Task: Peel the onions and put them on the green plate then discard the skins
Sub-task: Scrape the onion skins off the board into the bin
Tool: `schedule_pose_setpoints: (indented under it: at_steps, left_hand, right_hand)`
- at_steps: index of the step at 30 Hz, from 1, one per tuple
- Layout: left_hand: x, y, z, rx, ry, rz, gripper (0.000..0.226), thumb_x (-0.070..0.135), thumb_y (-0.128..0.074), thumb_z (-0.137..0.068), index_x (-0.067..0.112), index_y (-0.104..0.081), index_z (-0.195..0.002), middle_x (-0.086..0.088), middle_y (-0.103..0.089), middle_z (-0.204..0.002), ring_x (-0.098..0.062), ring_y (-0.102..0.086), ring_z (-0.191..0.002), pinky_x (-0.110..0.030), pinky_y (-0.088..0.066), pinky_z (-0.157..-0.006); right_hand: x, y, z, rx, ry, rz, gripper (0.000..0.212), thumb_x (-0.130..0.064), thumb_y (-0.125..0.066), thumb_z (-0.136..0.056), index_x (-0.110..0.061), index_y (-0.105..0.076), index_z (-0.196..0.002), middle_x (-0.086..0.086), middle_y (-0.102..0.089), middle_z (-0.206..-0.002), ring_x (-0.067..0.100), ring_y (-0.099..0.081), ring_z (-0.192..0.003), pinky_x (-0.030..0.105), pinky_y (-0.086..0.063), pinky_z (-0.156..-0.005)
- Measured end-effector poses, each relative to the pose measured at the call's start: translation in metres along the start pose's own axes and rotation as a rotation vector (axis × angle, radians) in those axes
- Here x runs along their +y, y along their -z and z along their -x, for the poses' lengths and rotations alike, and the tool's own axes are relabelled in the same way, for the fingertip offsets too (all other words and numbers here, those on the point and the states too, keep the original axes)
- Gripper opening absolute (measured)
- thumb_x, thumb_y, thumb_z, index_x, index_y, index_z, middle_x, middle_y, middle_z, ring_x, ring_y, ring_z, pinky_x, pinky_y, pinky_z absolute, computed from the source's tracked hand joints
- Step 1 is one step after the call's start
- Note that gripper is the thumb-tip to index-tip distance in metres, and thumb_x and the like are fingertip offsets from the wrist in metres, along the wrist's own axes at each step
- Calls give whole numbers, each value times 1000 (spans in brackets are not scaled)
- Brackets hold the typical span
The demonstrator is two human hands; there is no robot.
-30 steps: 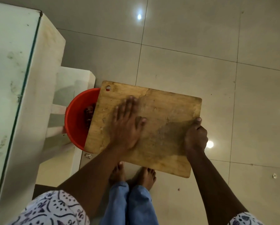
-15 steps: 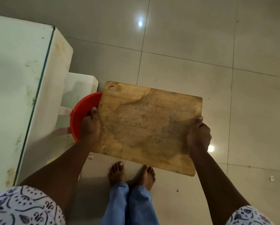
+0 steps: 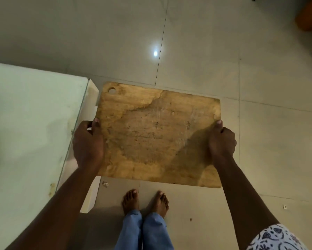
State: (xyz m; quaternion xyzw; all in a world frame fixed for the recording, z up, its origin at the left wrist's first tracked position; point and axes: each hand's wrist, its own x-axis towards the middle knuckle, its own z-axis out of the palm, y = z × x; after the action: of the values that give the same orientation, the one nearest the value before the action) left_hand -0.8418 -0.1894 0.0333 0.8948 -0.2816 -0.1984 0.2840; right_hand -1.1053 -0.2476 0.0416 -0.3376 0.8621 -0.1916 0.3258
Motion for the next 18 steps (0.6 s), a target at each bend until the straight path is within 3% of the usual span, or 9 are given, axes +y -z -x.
schedule_pose_setpoints:
  at_steps: [7,11,18]
  left_hand:
    - [87,114,40,4,8,97,37,34,-42,-100,6,-59,-117,-19,-63,-115,-40,-56,-105,-42,-40,-82]
    - [132,173,54,-5,-86,118,37,32,-43,-100,3,-59,-115,-22,-64,-112,-42,-57,-103,-43,-41,-82]
    - [196,283,69,-39,-195,137,37,34,-50,-97,3,-59,-116,-17,-62,-116,-37,-56,-103,-38,-37,-81]
  right_hand:
    - [-81,109,56,-57,86,-54,48,-40,-32,-103,-3,-62,-114,6,-55,-93,27,-53,-91,42,-46,-88]
    - [-124,168,87,-58,125,-92,49,-40,-33,-103,-2,-60,-120,15,-62,-112,34,-56,-104,48,-46,-96]
    - [-192,253,144,-151,190,-153,42,-36,-41,-102,-2,-57,-123,9,-55,-104,24,-49,-91,34,-38,-77]
